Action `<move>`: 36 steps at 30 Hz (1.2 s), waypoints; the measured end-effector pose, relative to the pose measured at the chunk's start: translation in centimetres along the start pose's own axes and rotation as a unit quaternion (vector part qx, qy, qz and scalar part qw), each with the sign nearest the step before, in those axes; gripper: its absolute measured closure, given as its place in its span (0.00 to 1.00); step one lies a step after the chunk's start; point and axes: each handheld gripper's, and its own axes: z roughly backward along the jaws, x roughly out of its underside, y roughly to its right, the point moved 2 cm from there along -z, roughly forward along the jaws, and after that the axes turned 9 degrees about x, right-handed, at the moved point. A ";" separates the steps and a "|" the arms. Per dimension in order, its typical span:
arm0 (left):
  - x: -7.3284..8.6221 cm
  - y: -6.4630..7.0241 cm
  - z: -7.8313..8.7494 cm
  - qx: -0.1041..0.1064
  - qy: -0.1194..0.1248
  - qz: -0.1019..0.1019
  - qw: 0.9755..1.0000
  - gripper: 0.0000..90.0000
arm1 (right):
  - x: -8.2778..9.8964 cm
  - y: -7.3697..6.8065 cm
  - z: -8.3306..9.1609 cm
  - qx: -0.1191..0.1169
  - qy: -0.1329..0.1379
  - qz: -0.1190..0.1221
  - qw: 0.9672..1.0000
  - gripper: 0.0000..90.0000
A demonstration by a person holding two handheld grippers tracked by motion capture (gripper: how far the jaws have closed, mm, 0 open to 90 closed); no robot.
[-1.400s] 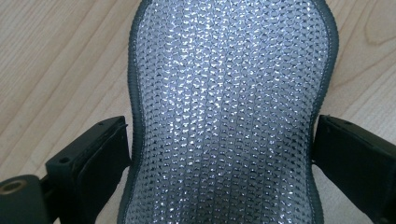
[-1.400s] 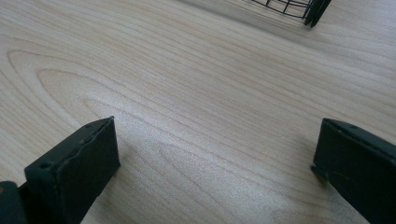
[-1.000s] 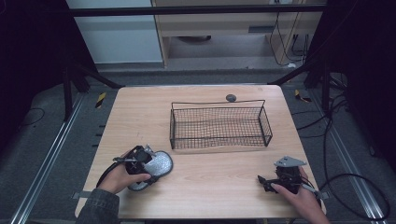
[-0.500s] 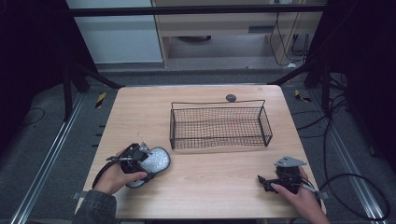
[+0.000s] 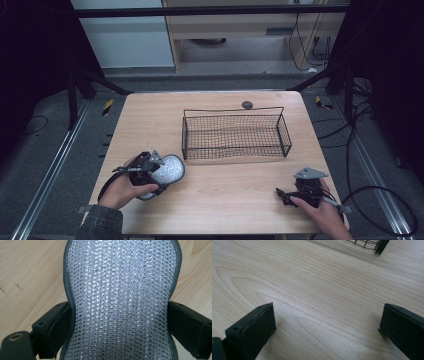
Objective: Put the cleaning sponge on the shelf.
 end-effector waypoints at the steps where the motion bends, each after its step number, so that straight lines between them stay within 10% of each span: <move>1: 0.0 0.0 0.0 0.000 0.000 0.000 1.000 0.09 | 0.0 0.0 0.0 0.000 0.000 0.000 1.000 0.00; 19: -3.0 1.6 5.0 -0.038 0.042 -0.042 0.998 0.09 | 0.1 -0.1 0.1 0.004 0.000 -0.003 1.000 0.00; 36: -12.0 0.9 6.3 -0.051 0.025 -0.120 0.991 0.09 | 0.0 -0.1 0.0 0.006 0.000 -0.004 1.000 0.00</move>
